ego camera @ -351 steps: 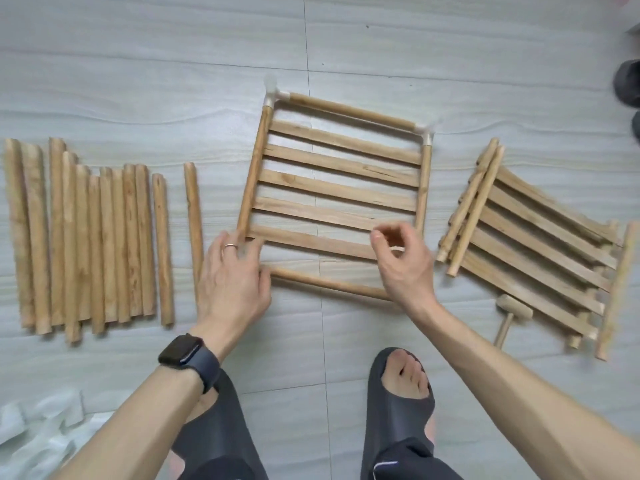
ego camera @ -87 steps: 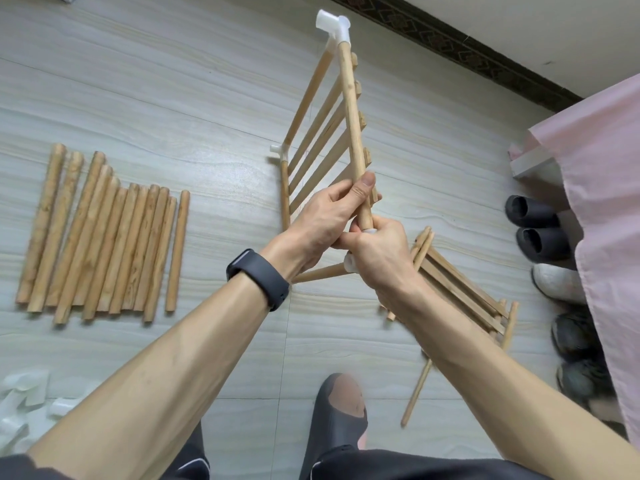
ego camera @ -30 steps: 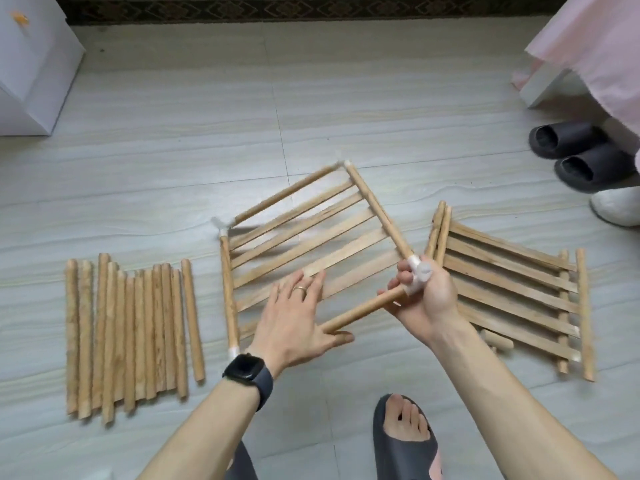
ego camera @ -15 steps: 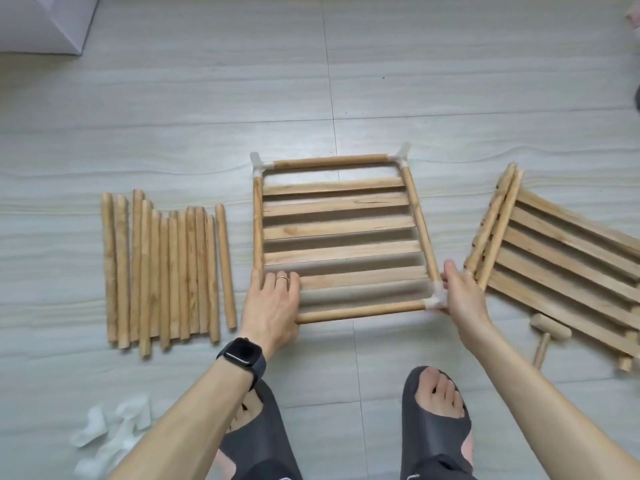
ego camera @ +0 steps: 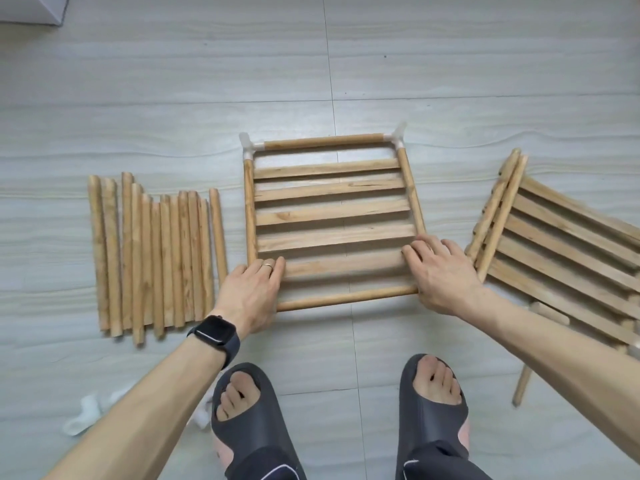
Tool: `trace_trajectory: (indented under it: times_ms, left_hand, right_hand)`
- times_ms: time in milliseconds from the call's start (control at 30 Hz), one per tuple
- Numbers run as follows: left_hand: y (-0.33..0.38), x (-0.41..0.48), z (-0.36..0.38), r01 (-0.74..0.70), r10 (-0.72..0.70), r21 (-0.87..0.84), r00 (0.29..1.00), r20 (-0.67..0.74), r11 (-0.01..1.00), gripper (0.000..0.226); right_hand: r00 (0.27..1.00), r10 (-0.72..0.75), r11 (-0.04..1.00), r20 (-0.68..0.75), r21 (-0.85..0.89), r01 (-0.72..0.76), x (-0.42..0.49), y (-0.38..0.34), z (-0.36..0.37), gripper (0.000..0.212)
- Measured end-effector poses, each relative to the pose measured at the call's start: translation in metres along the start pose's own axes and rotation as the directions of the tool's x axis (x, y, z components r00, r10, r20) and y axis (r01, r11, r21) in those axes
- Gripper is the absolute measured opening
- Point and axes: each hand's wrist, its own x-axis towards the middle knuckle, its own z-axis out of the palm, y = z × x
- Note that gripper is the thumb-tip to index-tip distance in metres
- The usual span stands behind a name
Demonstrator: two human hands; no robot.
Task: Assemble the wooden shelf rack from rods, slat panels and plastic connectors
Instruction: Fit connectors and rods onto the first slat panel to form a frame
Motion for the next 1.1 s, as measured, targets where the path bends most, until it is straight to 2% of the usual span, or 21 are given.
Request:
trace_trajectory:
  times_ms: [200, 333, 500, 700, 867, 1000, 1100]
  left_hand:
    - [0.003, 0.001, -0.002, 0.002, -0.002, -0.020, 1.000, 0.017, 1.000, 0.055]
    - [0.001, 0.002, -0.003, 0.007, -0.007, -0.027, 1.000, -0.010, 1.000, 0.050]
    - [-0.002, 0.007, -0.002, -0.009, 0.007, -0.038, 0.998, -0.055, 0.999, 0.043]
    - [0.002, 0.010, 0.006, -0.004, -0.004, -0.095, 0.997, -0.077, 0.995, 0.054]
    - [-0.008, 0.002, 0.012, -0.043, 0.030, -0.157, 0.996, -0.085, 0.987, 0.089]
    - [-0.015, -0.009, 0.025, 0.029, -0.080, -0.316, 0.986, -0.149, 0.948, 0.090]
    - [-0.014, -0.014, 0.037, 0.102, -0.156, -0.382, 0.982, -0.111, 0.919, 0.084]
  right_hand:
    - [0.998, -0.053, 0.999, 0.029, -0.009, 0.053, 0.013, 0.004, -0.002, 0.048]
    - [0.995, -0.089, 0.996, 0.054, 0.006, 0.089, 0.016, 0.009, -0.008, 0.059]
    - [0.995, -0.089, 0.996, 0.047, 0.024, 0.088, 0.020, 0.007, -0.010, 0.058]
    - [1.000, -0.005, 1.000, 0.027, 0.012, 0.005, 0.018, 0.002, 0.000, 0.047]
    - [0.999, 0.045, 0.995, 0.024, 0.087, -0.047, 0.012, -0.002, 0.012, 0.056]
    - [0.998, 0.053, 0.983, 0.036, 0.172, -0.058, 0.003, -0.010, 0.019, 0.065]
    - [0.994, 0.085, 0.969, 0.063, 0.227, -0.097, -0.007, -0.018, 0.025, 0.074]
